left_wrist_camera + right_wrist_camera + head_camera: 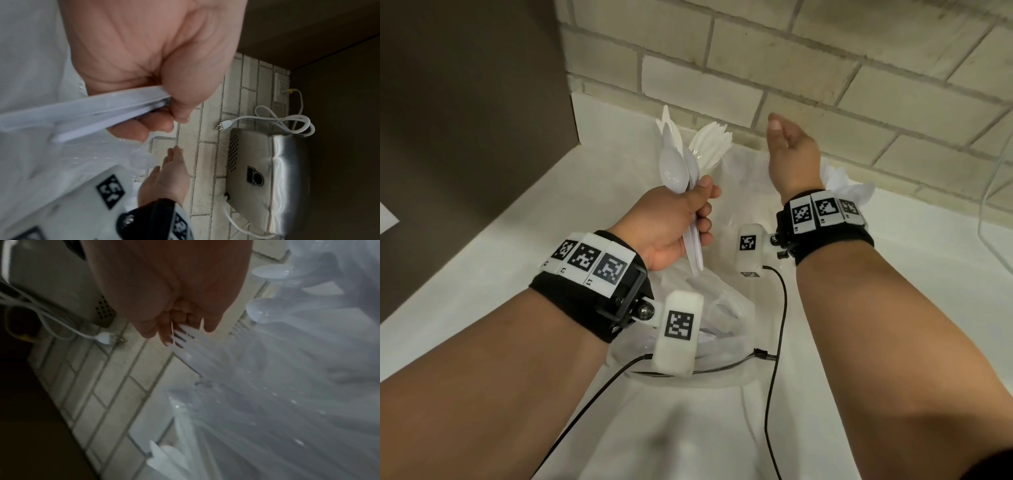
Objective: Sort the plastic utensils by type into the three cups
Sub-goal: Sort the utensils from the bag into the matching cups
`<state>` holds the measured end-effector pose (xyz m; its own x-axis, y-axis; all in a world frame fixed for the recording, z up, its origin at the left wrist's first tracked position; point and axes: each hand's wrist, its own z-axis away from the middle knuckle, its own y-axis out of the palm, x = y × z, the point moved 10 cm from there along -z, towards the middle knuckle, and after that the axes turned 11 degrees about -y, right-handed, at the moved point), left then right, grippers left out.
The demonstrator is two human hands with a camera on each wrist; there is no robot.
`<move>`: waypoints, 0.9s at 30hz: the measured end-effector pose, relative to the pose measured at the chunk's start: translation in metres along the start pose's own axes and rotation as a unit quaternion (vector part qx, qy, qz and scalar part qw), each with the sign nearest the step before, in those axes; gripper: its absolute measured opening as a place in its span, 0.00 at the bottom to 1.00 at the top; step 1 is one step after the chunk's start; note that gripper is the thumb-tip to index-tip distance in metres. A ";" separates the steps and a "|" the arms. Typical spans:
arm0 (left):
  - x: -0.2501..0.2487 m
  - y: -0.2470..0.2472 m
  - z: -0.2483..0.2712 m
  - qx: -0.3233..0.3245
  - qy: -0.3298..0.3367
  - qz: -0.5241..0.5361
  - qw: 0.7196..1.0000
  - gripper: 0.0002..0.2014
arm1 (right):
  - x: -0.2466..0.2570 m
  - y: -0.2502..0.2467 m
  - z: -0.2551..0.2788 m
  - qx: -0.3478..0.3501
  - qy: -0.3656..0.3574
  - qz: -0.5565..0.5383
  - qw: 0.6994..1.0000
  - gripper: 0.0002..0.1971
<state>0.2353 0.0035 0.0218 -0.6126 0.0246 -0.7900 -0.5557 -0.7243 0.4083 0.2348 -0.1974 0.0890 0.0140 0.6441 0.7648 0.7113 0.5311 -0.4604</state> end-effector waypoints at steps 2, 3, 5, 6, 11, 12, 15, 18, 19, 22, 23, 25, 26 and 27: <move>0.000 0.002 0.002 0.005 0.000 -0.012 1.000 0.10 | 0.025 -0.014 -0.003 -0.019 -0.034 0.002 0.999 0.16; 0.000 0.004 0.003 0.010 0.001 -0.016 1.000 0.10 | 0.037 -0.018 -0.003 -0.019 -0.045 0.001 0.999 0.15; -0.001 0.011 0.007 0.025 0.006 -0.029 0.999 0.11 | 0.064 -0.019 0.005 0.014 -0.052 -0.035 0.998 0.13; -0.001 0.015 0.009 0.035 0.010 -0.037 0.999 0.11 | 0.076 -0.015 0.014 0.052 -0.039 -0.070 0.995 0.13; 0.000 0.033 0.019 0.071 0.029 -0.089 0.993 0.12 | 0.110 -0.007 0.069 0.239 -0.001 -0.008 0.971 0.15; 0.001 0.037 0.022 0.077 0.033 -0.111 0.990 0.12 | 0.114 -0.008 0.076 0.245 -0.007 0.005 0.969 0.16; 0.006 0.047 0.028 0.092 0.045 -0.164 0.981 0.15 | 0.115 -0.013 0.088 0.214 0.013 -0.033 0.976 0.14; 0.012 0.055 0.034 0.116 0.046 -0.168 0.978 0.17 | 0.112 -0.018 0.096 0.199 0.026 -0.071 0.977 0.07; 0.013 0.057 0.036 0.121 0.043 -0.166 0.978 0.17 | 0.112 -0.020 0.098 0.201 0.025 -0.070 0.977 0.05; 0.019 0.064 0.042 0.156 0.025 -0.174 0.972 0.17 | 0.113 -0.029 0.101 0.196 0.013 -0.059 0.979 0.11; 0.022 0.068 0.044 0.171 0.020 -0.182 0.968 0.17 | 0.113 -0.031 0.102 0.192 0.011 -0.059 0.980 0.13; 0.026 0.072 0.048 0.195 0.002 -0.187 0.963 0.16 | 0.114 -0.035 0.103 0.184 0.002 -0.061 0.981 0.16; 0.029 0.074 0.050 0.207 -0.009 -0.183 0.961 0.15 | 0.114 -0.035 0.104 0.183 -0.002 -0.073 0.980 0.16; 0.031 0.075 0.052 0.220 -0.020 -0.178 0.959 0.16 | 0.114 -0.033 0.106 0.189 -0.002 -0.100 0.977 0.15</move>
<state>0.1451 -0.0145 0.0519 -0.3559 0.2492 -0.9007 -0.9118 -0.3041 0.2761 0.1381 -0.0834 0.1435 -0.1023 0.5080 0.8553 0.3892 0.8117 -0.4355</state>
